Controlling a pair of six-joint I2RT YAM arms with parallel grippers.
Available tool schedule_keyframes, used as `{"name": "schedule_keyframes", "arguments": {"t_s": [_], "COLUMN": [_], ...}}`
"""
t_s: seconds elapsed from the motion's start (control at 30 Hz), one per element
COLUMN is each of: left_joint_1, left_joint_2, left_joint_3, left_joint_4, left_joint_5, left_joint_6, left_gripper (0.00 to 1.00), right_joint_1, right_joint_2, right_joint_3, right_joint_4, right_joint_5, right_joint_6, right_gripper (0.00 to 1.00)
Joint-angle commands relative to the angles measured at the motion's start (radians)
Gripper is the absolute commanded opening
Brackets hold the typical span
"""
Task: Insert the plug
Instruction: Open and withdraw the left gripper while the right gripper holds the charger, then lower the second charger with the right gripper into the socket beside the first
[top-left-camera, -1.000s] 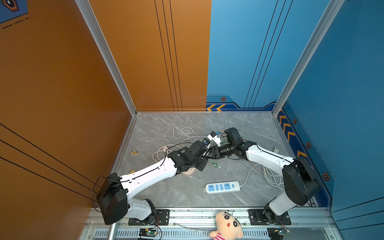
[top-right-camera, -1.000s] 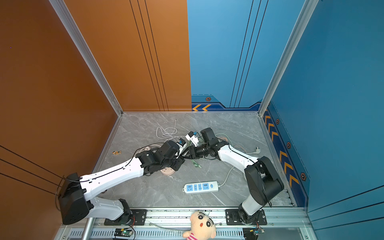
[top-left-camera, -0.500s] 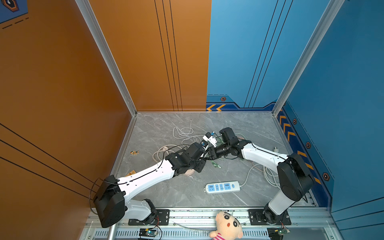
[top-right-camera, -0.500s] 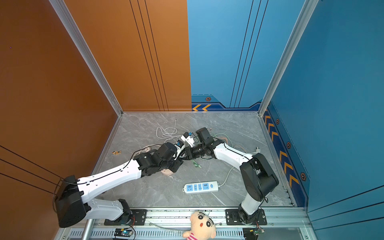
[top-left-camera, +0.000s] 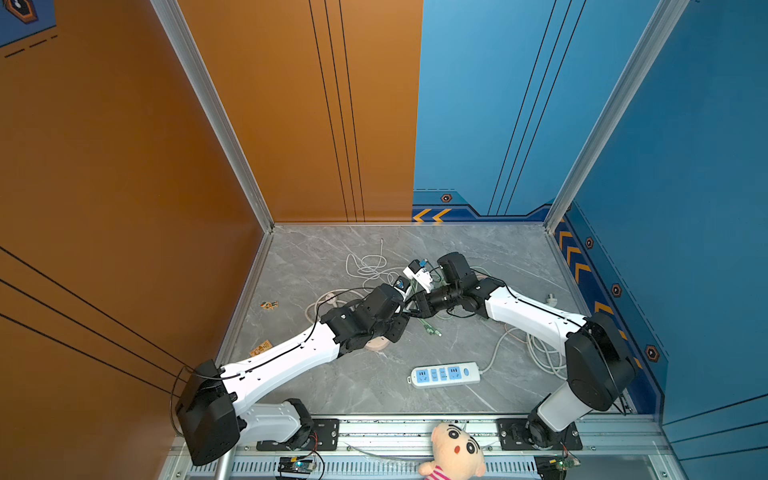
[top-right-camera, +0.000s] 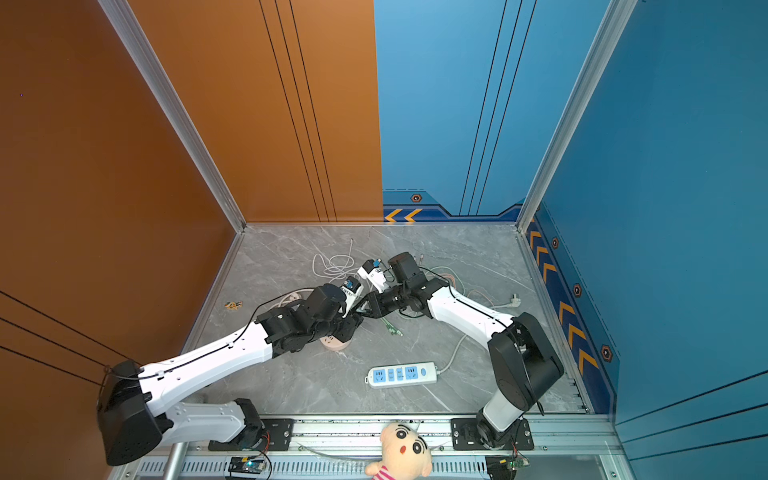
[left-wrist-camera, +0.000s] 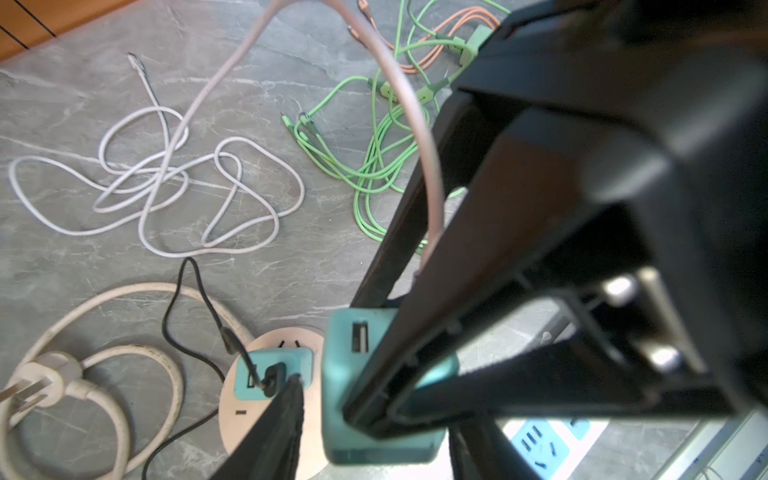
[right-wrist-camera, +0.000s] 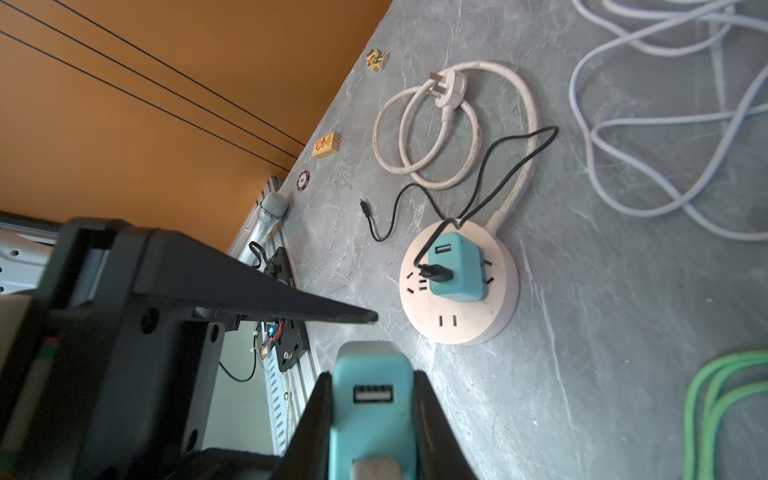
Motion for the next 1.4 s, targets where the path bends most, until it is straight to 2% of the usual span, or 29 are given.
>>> {"name": "schedule_keyframes", "arguments": {"t_s": [0.0,0.03,0.07,0.23,0.33,0.37,0.5,0.6,0.7,0.73,0.8,0.87,1.07,1.37], "left_joint_1": [0.038,0.041,0.043,0.078,0.14,0.168,0.254,0.305,0.395,0.433,0.525,0.577,0.597,0.605], "left_joint_2": [-0.084,-0.109,-0.134,-0.285,-0.381,-0.408,-0.473,-0.461,-0.396,-0.377,-0.342,-0.326,-0.332,-0.349], "left_joint_3": [-0.013,-0.024,-0.033,-0.08,-0.11,-0.118,-0.146,-0.151,-0.149,-0.154,-0.175,-0.195,-0.212,-0.262], "left_joint_4": [0.093,0.088,0.079,0.012,-0.031,-0.05,-0.104,-0.155,-0.244,-0.264,-0.27,-0.268,-0.268,-0.256], "left_joint_5": [-0.107,-0.107,-0.111,-0.166,-0.2,-0.205,-0.189,-0.191,-0.187,-0.168,-0.056,0.01,0.044,0.077], "left_joint_6": [-0.014,-0.012,-0.012,-0.036,-0.096,-0.121,-0.177,-0.225,-0.282,-0.308,-0.345,-0.368,-0.368,-0.396], "left_gripper": [0.67,0.74,0.76,0.76,0.75,0.74,0.72,0.7,0.68,0.66,0.62,0.56,0.51,0.51], "right_joint_1": [0.013,0.012,0.012,0.036,0.064,0.105,0.142,0.171,0.219,0.231,0.255,0.286,0.37,0.386], "right_joint_2": [-0.016,-0.018,-0.021,-0.04,-0.06,-0.066,-0.064,-0.061,-0.048,-0.039,-0.005,0.029,0.118,0.209], "right_joint_3": [-0.009,-0.007,-0.001,0.031,0.046,0.056,0.108,0.14,0.164,0.173,0.202,0.232,0.289,0.357], "right_joint_4": [-0.072,-0.073,-0.079,-0.104,-0.105,-0.11,-0.137,-0.139,-0.145,-0.15,-0.171,-0.197,-0.206,-0.208], "right_joint_5": [0.104,0.13,0.151,0.248,0.293,0.313,0.348,0.382,0.431,0.44,0.466,0.509,0.621,0.649], "right_joint_6": [-0.011,-0.003,-0.001,-0.013,-0.057,-0.072,-0.095,-0.114,-0.172,-0.18,-0.2,-0.224,-0.296,-0.31], "right_gripper": [0.0,0.0,0.0,0.0,0.0,0.0,0.0,0.0,0.0,0.0,0.0,0.0,0.0,0.0]}}
